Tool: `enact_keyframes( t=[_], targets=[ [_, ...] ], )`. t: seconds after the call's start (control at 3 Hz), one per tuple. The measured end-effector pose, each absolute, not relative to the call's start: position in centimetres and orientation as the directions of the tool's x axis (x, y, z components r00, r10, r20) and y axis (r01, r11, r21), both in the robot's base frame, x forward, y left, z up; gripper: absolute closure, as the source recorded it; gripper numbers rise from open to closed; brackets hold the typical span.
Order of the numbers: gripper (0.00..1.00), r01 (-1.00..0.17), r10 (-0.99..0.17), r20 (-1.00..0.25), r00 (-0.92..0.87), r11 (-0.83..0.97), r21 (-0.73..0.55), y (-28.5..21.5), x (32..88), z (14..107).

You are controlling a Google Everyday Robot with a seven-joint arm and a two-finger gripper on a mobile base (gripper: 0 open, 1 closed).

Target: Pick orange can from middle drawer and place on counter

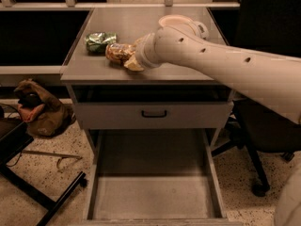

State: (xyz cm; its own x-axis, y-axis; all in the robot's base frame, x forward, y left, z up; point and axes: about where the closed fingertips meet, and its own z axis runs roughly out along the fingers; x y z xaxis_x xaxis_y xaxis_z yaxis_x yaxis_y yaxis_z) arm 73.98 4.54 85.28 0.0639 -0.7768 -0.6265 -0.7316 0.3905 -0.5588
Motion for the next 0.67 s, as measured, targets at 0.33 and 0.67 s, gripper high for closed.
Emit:
enact_keyframes(
  t=[0.33, 0.67],
  targets=[
    [0.35, -0.732, -0.777, -0.626, 0.064, 0.39, -0.559, 4.54, 73.98, 85.28],
    [0.12, -0.732, -0.777, -0.626, 0.064, 0.39, -0.559, 4.55, 73.98, 85.28]
  ],
)
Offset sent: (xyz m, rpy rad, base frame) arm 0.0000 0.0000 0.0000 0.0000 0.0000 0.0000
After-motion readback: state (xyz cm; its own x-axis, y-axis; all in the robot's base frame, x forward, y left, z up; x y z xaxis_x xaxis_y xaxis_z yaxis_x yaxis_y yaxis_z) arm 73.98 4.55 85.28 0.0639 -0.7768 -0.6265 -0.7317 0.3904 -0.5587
